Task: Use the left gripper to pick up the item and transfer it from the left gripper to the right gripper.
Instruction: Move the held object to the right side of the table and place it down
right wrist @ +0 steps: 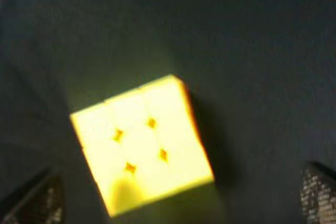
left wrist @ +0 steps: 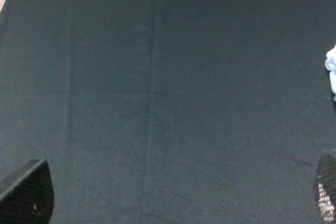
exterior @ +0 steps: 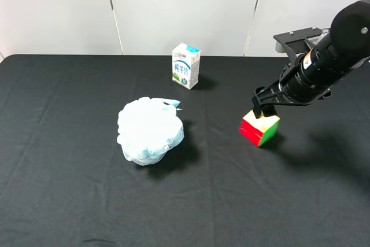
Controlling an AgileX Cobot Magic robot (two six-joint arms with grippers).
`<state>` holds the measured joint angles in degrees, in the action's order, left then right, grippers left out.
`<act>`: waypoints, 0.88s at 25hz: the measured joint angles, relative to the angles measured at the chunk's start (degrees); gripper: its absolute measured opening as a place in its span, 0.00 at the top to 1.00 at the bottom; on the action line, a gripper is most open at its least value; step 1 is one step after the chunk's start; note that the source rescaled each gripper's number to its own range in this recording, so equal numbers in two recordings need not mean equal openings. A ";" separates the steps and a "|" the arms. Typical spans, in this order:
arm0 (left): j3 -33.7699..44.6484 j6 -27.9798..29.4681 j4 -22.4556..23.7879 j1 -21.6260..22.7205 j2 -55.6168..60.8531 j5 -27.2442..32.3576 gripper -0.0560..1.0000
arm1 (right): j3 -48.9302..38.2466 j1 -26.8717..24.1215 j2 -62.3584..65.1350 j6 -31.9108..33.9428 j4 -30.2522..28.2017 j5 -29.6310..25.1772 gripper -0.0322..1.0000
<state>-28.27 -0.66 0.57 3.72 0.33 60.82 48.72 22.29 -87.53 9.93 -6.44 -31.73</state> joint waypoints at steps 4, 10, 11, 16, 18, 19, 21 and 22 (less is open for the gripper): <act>0.00 0.00 0.00 0.00 0.00 0.00 0.00 | 0.00 0.00 0.00 0.00 0.00 0.00 0.01; 0.00 0.00 0.00 0.00 0.00 0.00 0.00 | 0.00 0.00 0.00 0.00 0.00 0.00 0.01; 0.00 0.00 0.00 0.00 0.00 0.00 0.00 | 0.00 0.00 0.00 0.00 0.00 0.00 0.01; 0.00 0.00 0.00 0.00 0.00 0.00 0.00 | 0.00 0.00 0.00 0.00 0.00 -0.05 0.01; 0.00 0.00 0.00 0.00 0.00 0.00 0.00 | 0.00 0.00 0.20 0.00 0.00 -0.36 0.01; 0.00 0.00 0.00 0.00 0.00 0.00 0.00 | 0.07 0.00 0.43 0.00 0.00 -0.73 0.01; 0.00 0.00 0.00 0.00 0.00 0.00 0.00 | 0.62 0.00 1.39 0.00 0.00 -2.52 0.01; 0.00 0.00 0.00 0.00 0.00 0.00 0.00 | 1.11 0.00 2.14 0.00 0.00 -3.75 0.01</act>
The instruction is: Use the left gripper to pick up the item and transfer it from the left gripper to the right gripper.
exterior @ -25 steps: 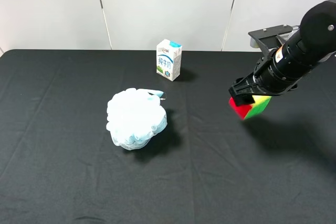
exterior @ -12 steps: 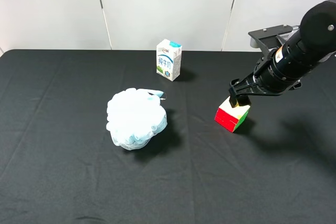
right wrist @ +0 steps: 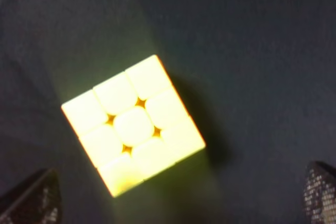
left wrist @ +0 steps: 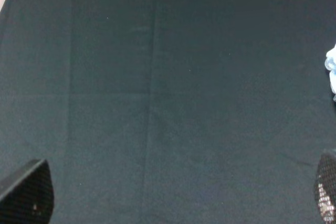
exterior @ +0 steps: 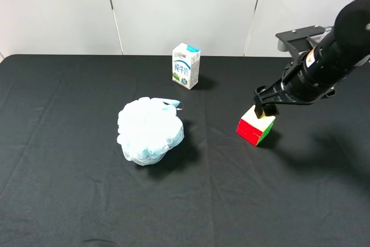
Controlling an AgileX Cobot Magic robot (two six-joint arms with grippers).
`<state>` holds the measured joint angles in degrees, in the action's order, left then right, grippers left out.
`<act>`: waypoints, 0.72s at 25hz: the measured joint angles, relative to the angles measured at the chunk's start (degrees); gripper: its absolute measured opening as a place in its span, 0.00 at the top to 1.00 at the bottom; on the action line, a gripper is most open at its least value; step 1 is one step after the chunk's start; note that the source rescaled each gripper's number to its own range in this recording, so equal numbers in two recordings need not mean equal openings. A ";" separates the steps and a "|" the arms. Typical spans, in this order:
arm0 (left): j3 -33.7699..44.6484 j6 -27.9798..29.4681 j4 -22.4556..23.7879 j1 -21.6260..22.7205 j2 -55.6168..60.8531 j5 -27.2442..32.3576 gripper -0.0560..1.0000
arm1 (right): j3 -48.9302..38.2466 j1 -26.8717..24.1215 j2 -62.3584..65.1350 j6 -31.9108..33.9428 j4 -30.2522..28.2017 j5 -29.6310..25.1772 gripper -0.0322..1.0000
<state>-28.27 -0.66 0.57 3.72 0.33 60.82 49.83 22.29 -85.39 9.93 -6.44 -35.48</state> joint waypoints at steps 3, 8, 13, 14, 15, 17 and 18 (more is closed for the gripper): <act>0.00 0.00 0.00 0.00 0.00 0.00 0.00 | 1.82 0.00 2.59 0.00 0.36 -3.91 0.01; 0.00 0.00 0.00 0.00 0.00 0.00 0.00 | 4.59 0.00 8.56 0.00 2.20 -10.56 0.01; 0.00 0.00 0.00 0.00 0.00 0.00 0.00 | 4.82 0.00 16.68 0.00 3.32 -16.30 0.01; 0.00 0.00 0.00 0.00 0.00 0.00 0.00 | 4.89 0.00 18.62 0.00 3.44 -17.65 0.01; 0.00 0.00 0.00 0.00 0.00 0.00 0.00 | 4.89 0.00 20.49 0.00 3.44 -18.90 0.01; 0.00 0.00 0.00 0.00 0.00 0.00 0.00 | 4.94 0.00 24.17 0.00 3.44 -21.31 0.01; 0.00 0.00 0.00 0.00 0.00 0.00 0.00 | 4.94 0.00 26.23 0.00 3.49 -22.67 0.01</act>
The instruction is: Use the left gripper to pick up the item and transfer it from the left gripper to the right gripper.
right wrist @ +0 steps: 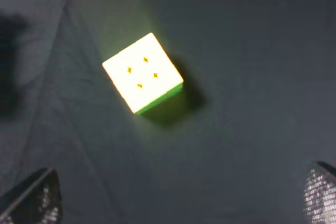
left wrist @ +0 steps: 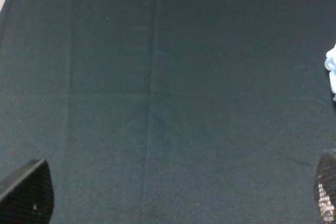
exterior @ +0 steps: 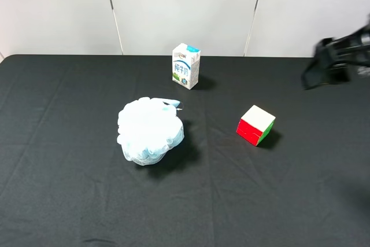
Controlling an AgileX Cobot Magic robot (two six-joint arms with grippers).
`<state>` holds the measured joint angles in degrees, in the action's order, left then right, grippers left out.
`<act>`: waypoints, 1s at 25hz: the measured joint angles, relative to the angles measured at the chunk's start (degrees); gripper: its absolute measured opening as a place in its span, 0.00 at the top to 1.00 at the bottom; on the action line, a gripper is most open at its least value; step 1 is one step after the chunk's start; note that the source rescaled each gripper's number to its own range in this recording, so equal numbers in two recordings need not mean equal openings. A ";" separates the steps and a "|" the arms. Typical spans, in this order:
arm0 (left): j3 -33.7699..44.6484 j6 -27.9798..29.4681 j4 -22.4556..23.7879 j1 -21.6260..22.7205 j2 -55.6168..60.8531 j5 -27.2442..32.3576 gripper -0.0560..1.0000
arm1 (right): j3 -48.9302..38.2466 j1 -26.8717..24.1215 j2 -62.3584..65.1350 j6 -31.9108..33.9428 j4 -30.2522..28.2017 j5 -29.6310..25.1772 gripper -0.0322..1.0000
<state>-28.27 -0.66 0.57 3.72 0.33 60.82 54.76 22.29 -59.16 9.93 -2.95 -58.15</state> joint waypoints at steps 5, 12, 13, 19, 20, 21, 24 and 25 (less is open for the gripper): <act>0.00 0.00 0.00 0.00 0.00 0.00 0.00 | 0.02 0.00 10.31 -0.41 0.00 -5.53 0.01; 0.00 0.00 0.00 0.00 0.00 0.00 0.00 | -10.37 0.00 29.92 -3.58 0.00 -7.22 0.01; 0.00 0.00 0.00 0.00 0.00 0.00 0.00 | -12.17 0.00 32.73 -4.54 0.00 -7.05 0.01; 0.00 0.00 0.00 0.00 0.00 0.00 0.00 | -20.44 0.00 49.28 -7.54 0.00 -4.22 0.01; 0.00 0.00 0.00 0.00 0.00 0.00 0.00 | -21.06 0.00 51.03 -7.59 0.00 -3.91 0.01; 0.00 0.00 0.00 0.00 0.00 0.00 0.00 | -21.73 0.00 52.88 -7.58 0.00 -3.34 0.01; 0.00 0.00 0.00 0.00 0.00 0.00 0.00 | -23.49 0.00 56.89 -7.58 0.00 -1.10 0.01; 0.00 0.00 0.00 0.00 0.00 0.00 0.00 | -24.07 0.00 57.93 -7.58 0.00 -0.33 0.01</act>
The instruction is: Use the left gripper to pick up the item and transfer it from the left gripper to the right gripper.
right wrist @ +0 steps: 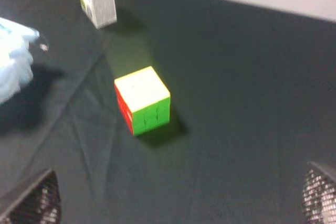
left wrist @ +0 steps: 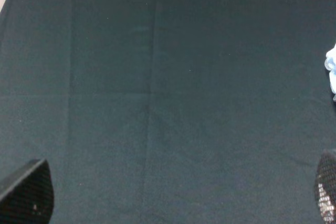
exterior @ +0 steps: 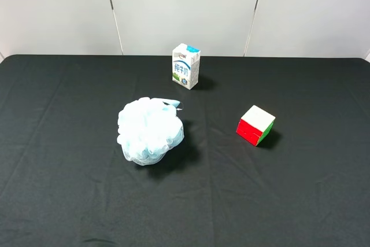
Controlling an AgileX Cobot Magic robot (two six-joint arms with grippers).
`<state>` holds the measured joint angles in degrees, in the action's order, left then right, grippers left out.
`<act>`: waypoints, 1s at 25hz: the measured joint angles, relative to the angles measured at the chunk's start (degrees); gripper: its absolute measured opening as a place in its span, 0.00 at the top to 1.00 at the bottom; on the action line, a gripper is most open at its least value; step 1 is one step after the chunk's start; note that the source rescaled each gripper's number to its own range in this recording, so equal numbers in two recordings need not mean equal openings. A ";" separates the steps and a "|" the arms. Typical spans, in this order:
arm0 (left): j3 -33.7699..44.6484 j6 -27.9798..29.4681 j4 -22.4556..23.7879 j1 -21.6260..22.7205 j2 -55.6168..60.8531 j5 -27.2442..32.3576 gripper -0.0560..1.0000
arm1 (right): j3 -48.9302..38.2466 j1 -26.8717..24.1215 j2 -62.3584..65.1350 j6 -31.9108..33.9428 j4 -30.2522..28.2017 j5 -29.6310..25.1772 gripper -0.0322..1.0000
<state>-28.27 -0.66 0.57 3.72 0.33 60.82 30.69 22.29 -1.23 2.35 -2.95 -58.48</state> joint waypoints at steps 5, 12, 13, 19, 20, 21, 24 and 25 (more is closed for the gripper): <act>0.00 0.00 0.00 0.00 0.00 0.00 0.00 | -2.17 0.00 1.50 -0.37 0.24 0.26 0.01; 0.00 0.00 0.00 0.00 0.00 0.00 0.00 | -2.19 0.00 1.51 -0.42 0.41 0.26 0.01; 0.00 0.00 0.00 0.00 0.00 0.00 0.00 | -2.19 0.00 1.51 -0.42 0.41 0.26 0.01; 0.00 0.00 0.00 0.00 0.00 0.00 0.00 | -2.19 -0.30 1.51 -0.43 0.44 0.26 0.01; 0.00 0.00 0.00 0.00 0.00 0.00 0.00 | -2.19 -0.90 1.51 -0.43 0.50 0.26 0.01; 0.00 0.00 0.00 0.00 0.00 0.00 0.00 | -2.19 -1.77 1.51 -0.43 0.49 0.31 0.01; 0.00 0.00 0.00 0.00 0.00 0.00 0.00 | -2.19 -5.37 1.51 -0.55 0.49 0.31 0.01; 0.00 0.00 0.00 0.00 0.00 0.00 0.00 | -2.19 -6.61 1.51 -0.59 0.49 0.31 0.01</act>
<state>-28.27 -0.66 0.57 3.72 0.33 60.82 28.49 15.69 0.27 1.76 -2.46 -58.17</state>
